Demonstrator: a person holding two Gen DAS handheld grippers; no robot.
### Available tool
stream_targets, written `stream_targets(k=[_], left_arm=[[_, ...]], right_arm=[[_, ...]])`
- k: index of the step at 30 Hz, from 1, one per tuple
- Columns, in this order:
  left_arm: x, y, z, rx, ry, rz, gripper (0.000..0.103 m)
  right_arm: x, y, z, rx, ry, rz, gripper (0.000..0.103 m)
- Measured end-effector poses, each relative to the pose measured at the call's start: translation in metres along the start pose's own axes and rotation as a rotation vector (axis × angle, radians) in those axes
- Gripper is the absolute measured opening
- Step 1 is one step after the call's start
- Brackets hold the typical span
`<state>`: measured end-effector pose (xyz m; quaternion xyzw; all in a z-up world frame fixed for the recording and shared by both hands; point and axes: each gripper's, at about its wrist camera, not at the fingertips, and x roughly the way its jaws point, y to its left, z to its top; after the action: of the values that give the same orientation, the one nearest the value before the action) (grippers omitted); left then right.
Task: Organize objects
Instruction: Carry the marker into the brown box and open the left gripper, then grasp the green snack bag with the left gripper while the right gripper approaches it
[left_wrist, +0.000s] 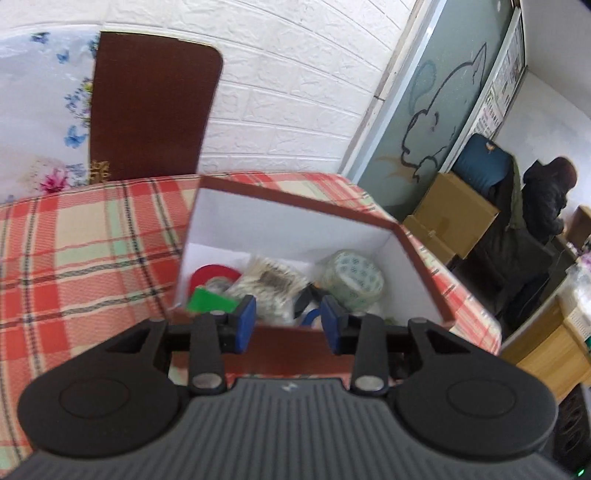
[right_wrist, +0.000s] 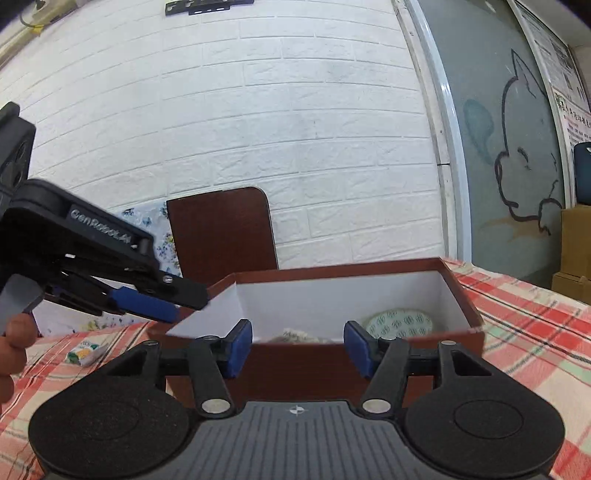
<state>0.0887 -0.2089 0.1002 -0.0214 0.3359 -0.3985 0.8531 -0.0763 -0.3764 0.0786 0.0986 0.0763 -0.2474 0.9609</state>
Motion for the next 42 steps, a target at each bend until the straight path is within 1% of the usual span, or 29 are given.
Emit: stream_targets(k=[2,4,5,7,9,11,12,13,15,16,17,19,22,23,24,25,26,27,28,30,32,36,37,38,39,40,41,42], left_arm=[[-0.009,0.006,-0.013,0.026,-0.006,0.018,0.042],[-0.017,0.019,-0.029,0.032,-0.002,0.039,0.042],[-0.019,0.027,-0.037,0.032,0.012,0.060,0.043],[-0.022,0.049,-0.052,0.020,0.044,0.092,0.043],[-0.024,0.076,-0.064,-0.017,0.067,0.109,0.043],[-0.027,0.100,-0.071,-0.048,0.077,0.134,0.043],[-0.030,0.110,-0.073,-0.059,0.071,0.152,0.043],[-0.035,0.121,-0.075,-0.070,0.061,0.168,0.043],[-0.046,0.142,-0.078,-0.107,0.037,0.212,0.043],[-0.052,0.155,-0.080,-0.134,0.023,0.243,0.043],[-0.059,0.168,-0.081,-0.159,0.008,0.280,0.043],[-0.075,0.196,-0.087,-0.199,-0.027,0.369,0.043],[-0.098,0.243,-0.103,-0.242,-0.077,0.528,0.047],[-0.103,0.258,-0.111,-0.260,-0.092,0.573,0.047],[-0.110,0.270,-0.122,-0.257,-0.136,0.591,0.046],[-0.118,0.277,-0.131,-0.259,-0.193,0.579,0.046],[-0.125,0.285,-0.135,-0.309,-0.233,0.534,0.047],[-0.127,0.289,-0.134,-0.333,-0.247,0.521,0.047],[-0.126,0.289,-0.134,-0.338,-0.255,0.523,0.047],[-0.123,0.285,-0.132,-0.322,-0.263,0.531,0.049],[-0.123,0.285,-0.131,-0.319,-0.271,0.517,0.053],[-0.124,0.293,-0.135,-0.347,-0.287,0.487,0.054],[-0.125,0.294,-0.134,-0.352,-0.291,0.483,0.054],[-0.125,0.294,-0.135,-0.358,-0.295,0.478,0.055],[-0.125,0.295,-0.136,-0.366,-0.299,0.474,0.055],[-0.125,0.296,-0.136,-0.374,-0.303,0.468,0.055],[-0.126,0.297,-0.136,-0.380,-0.306,0.464,0.055],[-0.126,0.297,-0.137,-0.384,-0.308,0.461,0.055]], right_arm=[[-0.012,0.009,-0.006,-0.034,0.026,-0.012,0.057],[-0.023,0.007,-0.011,-0.052,0.046,-0.025,0.056],[-0.029,0.007,-0.013,-0.067,0.052,-0.034,0.055],[-0.044,0.003,-0.012,-0.115,0.054,-0.086,0.055],[-0.059,-0.006,-0.002,-0.187,0.057,-0.103,0.055],[-0.072,-0.014,0.019,-0.295,0.025,-0.131,0.057],[-0.077,-0.018,0.031,-0.323,0.016,-0.122,0.057],[-0.079,-0.021,0.042,-0.331,0.020,-0.093,0.057],[-0.076,-0.013,0.056,-0.325,0.021,-0.037,0.057],[-0.071,-0.005,0.058,-0.325,0.023,0.003,0.058],[-0.065,0.005,0.056,-0.326,0.033,0.062,0.058],[-0.045,0.037,0.047,-0.312,0.069,0.185,0.058],[-0.004,0.093,0.026,-0.246,0.165,0.393,0.060],[0.013,0.115,0.018,-0.224,0.199,0.441,0.061],[0.032,0.138,0.010,-0.213,0.229,0.473,0.061],[0.049,0.161,0.004,-0.213,0.247,0.494,0.063],[0.066,0.183,-0.002,-0.210,0.258,0.504,0.068],[0.084,0.203,-0.005,-0.207,0.265,0.513,0.071],[0.103,0.222,-0.007,-0.212,0.272,0.519,0.075],[0.136,0.256,-0.013,-0.254,0.285,0.528,0.076],[0.165,0.285,-0.019,-0.311,0.311,0.548,0.085],[0.203,0.326,-0.039,-0.495,0.322,0.578,0.089],[0.211,0.333,-0.044,-0.535,0.338,0.585,0.088],[0.220,0.338,-0.049,-0.566,0.361,0.594,0.076],[0.227,0.339,-0.054,-0.581,0.401,0.608,0.067],[0.229,0.334,-0.054,-0.528,0.414,0.641,0.054],[0.230,0.330,-0.050,-0.486,0.429,0.649,0.046],[0.225,0.326,-0.049,-0.465,0.434,0.641,0.044]])
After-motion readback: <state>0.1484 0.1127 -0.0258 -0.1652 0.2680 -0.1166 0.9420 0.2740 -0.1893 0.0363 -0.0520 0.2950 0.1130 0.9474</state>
